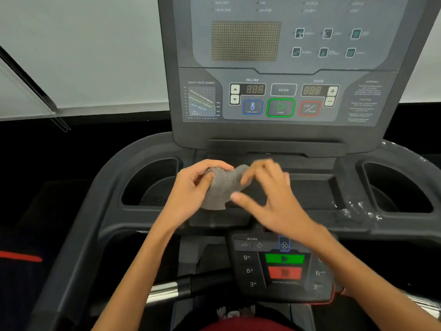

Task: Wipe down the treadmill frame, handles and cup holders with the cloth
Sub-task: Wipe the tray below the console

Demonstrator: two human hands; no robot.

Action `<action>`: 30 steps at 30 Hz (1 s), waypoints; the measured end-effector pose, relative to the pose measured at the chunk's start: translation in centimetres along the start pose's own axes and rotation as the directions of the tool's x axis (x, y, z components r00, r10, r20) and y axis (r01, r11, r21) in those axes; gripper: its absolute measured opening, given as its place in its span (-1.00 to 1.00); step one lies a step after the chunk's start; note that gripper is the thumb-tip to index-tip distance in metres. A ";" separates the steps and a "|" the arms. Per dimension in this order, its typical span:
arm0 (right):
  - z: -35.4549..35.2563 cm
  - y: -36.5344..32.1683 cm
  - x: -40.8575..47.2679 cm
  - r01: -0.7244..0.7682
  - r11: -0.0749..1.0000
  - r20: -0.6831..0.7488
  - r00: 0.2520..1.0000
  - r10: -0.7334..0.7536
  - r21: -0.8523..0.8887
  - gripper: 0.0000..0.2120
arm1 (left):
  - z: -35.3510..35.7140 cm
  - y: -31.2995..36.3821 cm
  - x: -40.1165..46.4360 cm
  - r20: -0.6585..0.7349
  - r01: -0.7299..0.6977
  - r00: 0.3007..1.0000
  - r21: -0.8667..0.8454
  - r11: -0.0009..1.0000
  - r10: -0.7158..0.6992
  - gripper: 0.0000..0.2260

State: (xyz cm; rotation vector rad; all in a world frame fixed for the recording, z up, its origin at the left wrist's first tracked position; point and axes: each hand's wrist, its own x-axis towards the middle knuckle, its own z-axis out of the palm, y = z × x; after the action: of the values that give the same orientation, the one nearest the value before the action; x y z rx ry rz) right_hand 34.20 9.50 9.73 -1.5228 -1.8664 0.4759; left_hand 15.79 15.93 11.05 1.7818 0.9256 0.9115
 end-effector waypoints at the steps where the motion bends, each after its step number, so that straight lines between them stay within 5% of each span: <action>1: -0.6 0.1 1.0 -0.026 0.997 0.002 1.000 0.025 0.067 -0.57 | -0.4 0.3 0.0 0.024 -0.003 1.000 -0.013 1.000 0.003 -0.62; 3: -1.7 0.4 2.8 -0.042 0.991 0.168 0.986 0.020 0.130 -0.46 | -1.0 0.7 -0.1 0.069 0.014 0.998 -0.082 0.997 -0.008 -0.62; 5: -2.1 0.3 4.0 -0.070 0.980 0.307 0.952 0.010 0.186 -0.60 | -1.5 1.1 -0.3 0.084 0.041 0.996 -0.208 0.977 -0.024 -0.65; 7: -2.3 -0.5 4.3 -0.147 0.925 0.346 0.938 0.018 0.349 -0.78 | -1.9 1.3 -0.5 0.053 0.083 0.996 -0.360 0.929 -0.068 -0.72; 11: -0.6 -1.1 3.9 -0.287 0.807 0.327 0.937 0.124 0.516 -0.82 | -2.3 0.1 -0.7 -0.036 0.233 0.959 -0.460 0.857 -0.280 -0.75; 15: 4.8 1.4 3.6 -0.403 0.885 0.339 0.887 0.315 0.234 -0.84 | -1.0 -4.4 -1.1 -0.250 0.419 0.865 -0.121 0.900 -0.436 -0.71; 18: 8.2 3.5 2.8 -0.355 0.927 0.304 0.876 0.374 -0.119 -0.71 | 1.3 -6.3 -2.3 -0.442 0.328 0.864 0.134 0.935 -0.239 -0.62; 21: 7.7 3.8 2.5 -0.395 0.918 0.108 0.912 0.396 -0.033 -0.71 | 4.4 -7.6 -3.6 -0.279 0.199 0.954 0.332 0.922 -0.106 -0.61; 25: 6.0 4.9 1.6 -0.310 0.902 0.027 0.942 0.333 -0.300 -0.66 | 6.1 -9.8 -4.5 -0.028 0.004 0.999 0.751 0.661 0.026 -0.53; 30: 5.8 5.4 -0.2 -0.297 0.869 -0.017 0.949 0.316 -0.397 -0.46 | 4.7 -11.6 -5.2 0.164 -0.180 0.983 0.836 0.519 0.076 -0.50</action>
State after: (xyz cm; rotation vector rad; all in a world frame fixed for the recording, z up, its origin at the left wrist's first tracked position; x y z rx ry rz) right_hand 34.05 11.37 2.07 -2.1162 -1.8385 0.2840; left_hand 15.12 13.24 -2.17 2.7442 1.3135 0.4109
